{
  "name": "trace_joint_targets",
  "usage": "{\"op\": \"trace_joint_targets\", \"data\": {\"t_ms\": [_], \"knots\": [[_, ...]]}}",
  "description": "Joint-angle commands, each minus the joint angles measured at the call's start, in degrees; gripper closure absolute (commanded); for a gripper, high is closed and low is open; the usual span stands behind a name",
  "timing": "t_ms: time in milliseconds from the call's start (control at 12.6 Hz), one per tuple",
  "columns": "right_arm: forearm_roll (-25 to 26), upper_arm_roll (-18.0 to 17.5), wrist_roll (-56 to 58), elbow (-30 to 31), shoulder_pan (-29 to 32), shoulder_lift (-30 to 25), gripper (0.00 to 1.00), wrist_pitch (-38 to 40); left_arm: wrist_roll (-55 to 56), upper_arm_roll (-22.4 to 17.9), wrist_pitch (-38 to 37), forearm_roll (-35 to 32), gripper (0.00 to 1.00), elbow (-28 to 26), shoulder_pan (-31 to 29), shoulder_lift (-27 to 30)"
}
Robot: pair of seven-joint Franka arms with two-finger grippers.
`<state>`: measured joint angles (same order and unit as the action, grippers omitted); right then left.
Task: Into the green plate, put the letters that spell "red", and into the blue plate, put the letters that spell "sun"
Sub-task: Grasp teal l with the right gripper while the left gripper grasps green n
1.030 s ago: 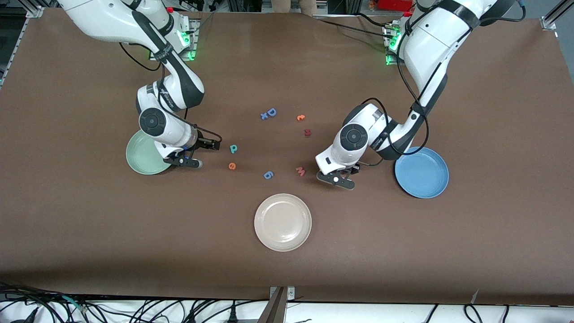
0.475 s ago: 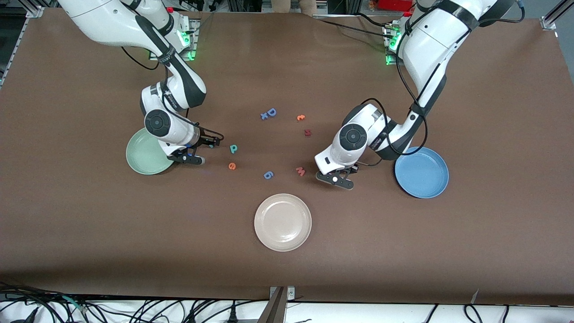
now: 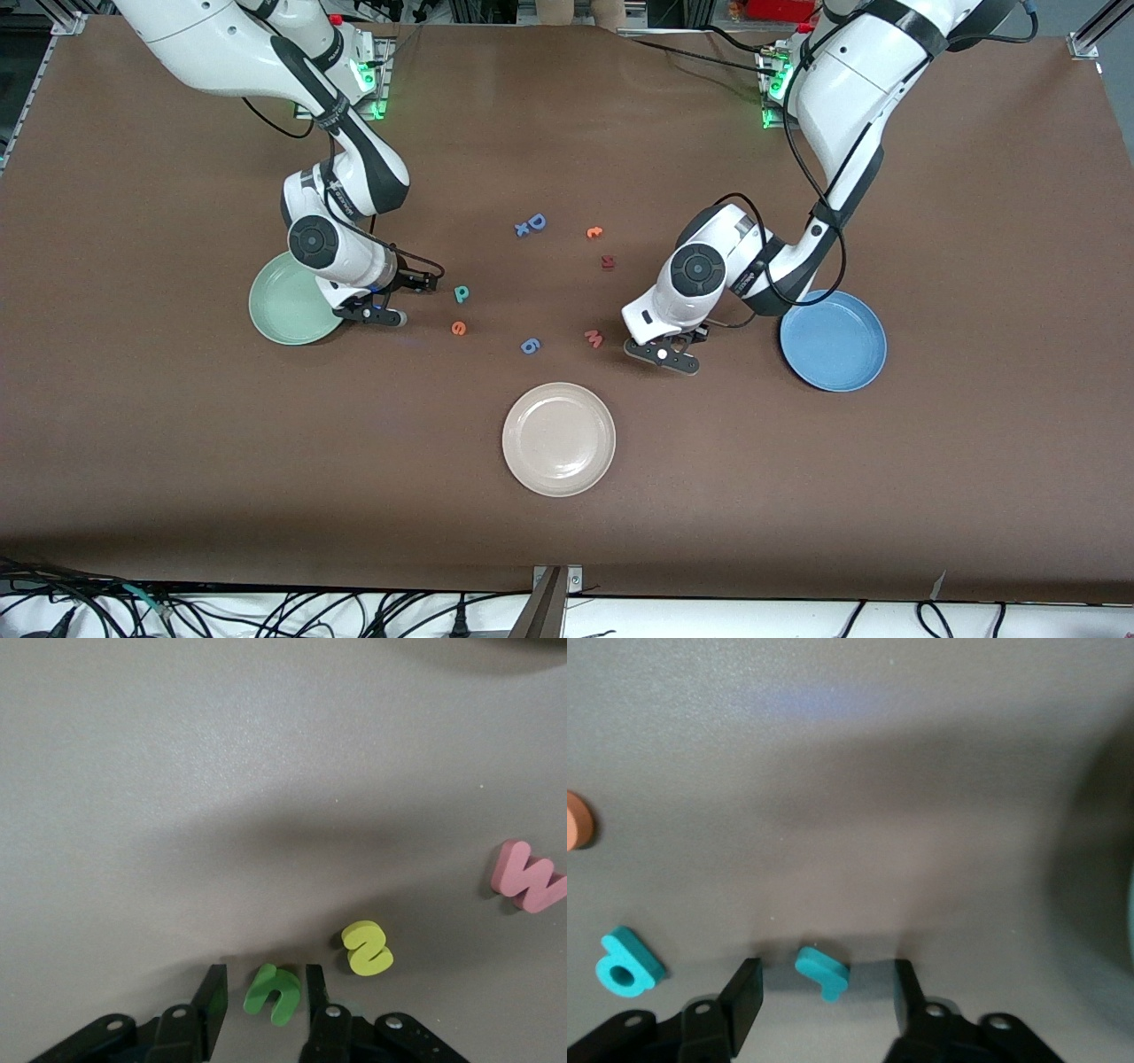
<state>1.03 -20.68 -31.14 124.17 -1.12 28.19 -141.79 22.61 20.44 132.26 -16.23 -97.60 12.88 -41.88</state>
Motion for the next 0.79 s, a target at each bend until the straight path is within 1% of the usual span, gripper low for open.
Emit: {"op": "trace_joint_targets", "data": {"t_ms": [0, 79, 238, 317, 396, 555, 634, 713], "knots": [[0.3, -0.1, 0.1, 0.5, -0.2, 0.5, 0.33, -1.6, 0.1, 0.2, -0.3, -1.6, 0.57, -0.3, 0.3, -0.4], [0.3, -0.1, 0.1, 0.5, -0.1, 0.6, 0.45, -1.6, 0.1, 0.2, -0.3, -1.6, 0.57, -0.2, 0.6, -0.4], [0.3, -0.1, 0.1, 0.5, -0.1, 0.6, 0.47, -1.4, 0.1, 0.2, -0.3, -1.6, 0.56, -0.3, 0.6, -0.4], [0.3, -0.1, 0.1, 0.5, -0.1, 0.6, 0.55, -1.4, 0.2, 0.2, -0.3, -1.6, 0.56, -0.3, 0.6, -0.4], [0.3, -0.1, 0.1, 0.7, -0.1, 0.5, 0.59, -1.4, 0.2, 0.2, -0.3, -1.6, 0.56, -0.3, 0.6, -0.4], [0.3, -0.1, 0.1, 0.7, -0.1, 0.5, 0.69, -1.4, 0.1, 0.2, -0.3, -1.6, 0.57, -0.5, 0.6, -0.4], [0.3, -0.1, 0.1, 0.7, -0.1, 0.5, 0.7, -1.4, 0.1, 0.1, -0.3, -1.7, 0.61, -0.6, 0.6, -0.4], [0.3, -0.1, 0.1, 0.7, -0.1, 0.4, 0.78, -1.4, 0.1, 0.2, -0.3, -1.7, 0.74, -0.8, 0.5, -0.4]]}}
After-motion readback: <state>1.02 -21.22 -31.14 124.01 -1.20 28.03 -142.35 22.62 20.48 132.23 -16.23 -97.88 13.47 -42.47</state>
